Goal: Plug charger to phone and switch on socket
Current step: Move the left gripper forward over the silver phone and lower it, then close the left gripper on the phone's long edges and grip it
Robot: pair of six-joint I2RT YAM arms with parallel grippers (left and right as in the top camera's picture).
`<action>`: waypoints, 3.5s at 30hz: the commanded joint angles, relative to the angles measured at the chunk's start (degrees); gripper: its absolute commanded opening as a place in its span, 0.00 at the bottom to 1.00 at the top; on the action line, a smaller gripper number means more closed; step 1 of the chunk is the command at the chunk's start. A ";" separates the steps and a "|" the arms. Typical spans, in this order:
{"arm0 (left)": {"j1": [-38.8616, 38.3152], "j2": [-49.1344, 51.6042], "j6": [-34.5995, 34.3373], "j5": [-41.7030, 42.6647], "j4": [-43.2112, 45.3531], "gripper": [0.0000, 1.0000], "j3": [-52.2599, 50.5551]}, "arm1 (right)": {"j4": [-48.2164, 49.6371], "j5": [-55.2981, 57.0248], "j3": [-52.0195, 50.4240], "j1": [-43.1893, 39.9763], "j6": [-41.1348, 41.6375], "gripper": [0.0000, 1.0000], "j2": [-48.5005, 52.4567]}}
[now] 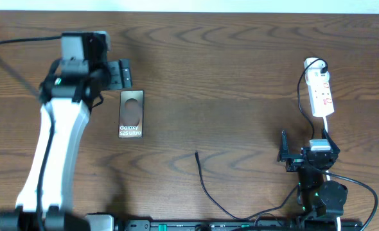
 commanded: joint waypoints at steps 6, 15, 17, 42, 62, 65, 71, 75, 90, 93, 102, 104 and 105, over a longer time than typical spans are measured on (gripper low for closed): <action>0.13 15.72 -0.92 9.92 -5.14 0.59 1.09 | -0.24 0.26 -0.04 0.50 -0.39 0.99 -0.28; 0.13 21.53 -0.92 9.88 -6.10 0.98 1.05 | -0.24 0.26 -0.04 0.50 -0.39 0.99 -0.28; 0.13 21.53 -0.90 9.81 -6.05 0.98 1.05 | -0.24 0.26 -0.04 0.50 -0.39 0.99 -0.28; 0.09 21.55 -0.17 1.68 -5.40 0.98 -2.91 | -0.24 0.24 -0.04 0.50 -0.39 0.99 -0.28; -2.10 21.57 0.83 0.57 1.14 0.98 -9.20 | -0.24 0.26 -0.04 0.50 -0.39 0.99 -0.28; -4.35 21.57 0.79 -3.26 2.60 0.98 -9.97 | -0.24 0.26 -0.04 0.50 -0.42 0.99 -0.28; -5.79 21.57 0.33 -4.35 3.34 0.98 -9.97 | -0.24 0.26 -0.04 0.50 -0.39 0.99 -0.28; -5.46 21.57 0.31 -4.68 3.67 0.98 -9.97 | -0.24 0.26 -0.04 0.50 -0.42 0.99 -0.28; -5.46 21.81 -0.50 -6.88 5.79 0.98 -10.08 | -0.24 0.26 -0.04 0.50 -0.42 0.99 -0.28; -5.49 22.36 -0.50 -6.88 6.05 0.98 -10.08 | -0.24 0.24 -0.04 0.50 -0.39 0.99 -0.28; -5.46 24.46 -0.48 -7.02 6.27 0.98 -10.08 | -0.24 0.26 -0.04 0.50 -0.39 0.99 -0.28; -5.46 24.63 -0.46 -7.15 6.23 0.98 -10.08 | -0.24 0.26 -0.04 0.50 -0.39 0.99 -0.28; -5.46 24.70 -0.46 -7.15 6.23 0.98 -10.08 | -0.24 0.26 -0.04 0.50 -0.39 0.99 -0.28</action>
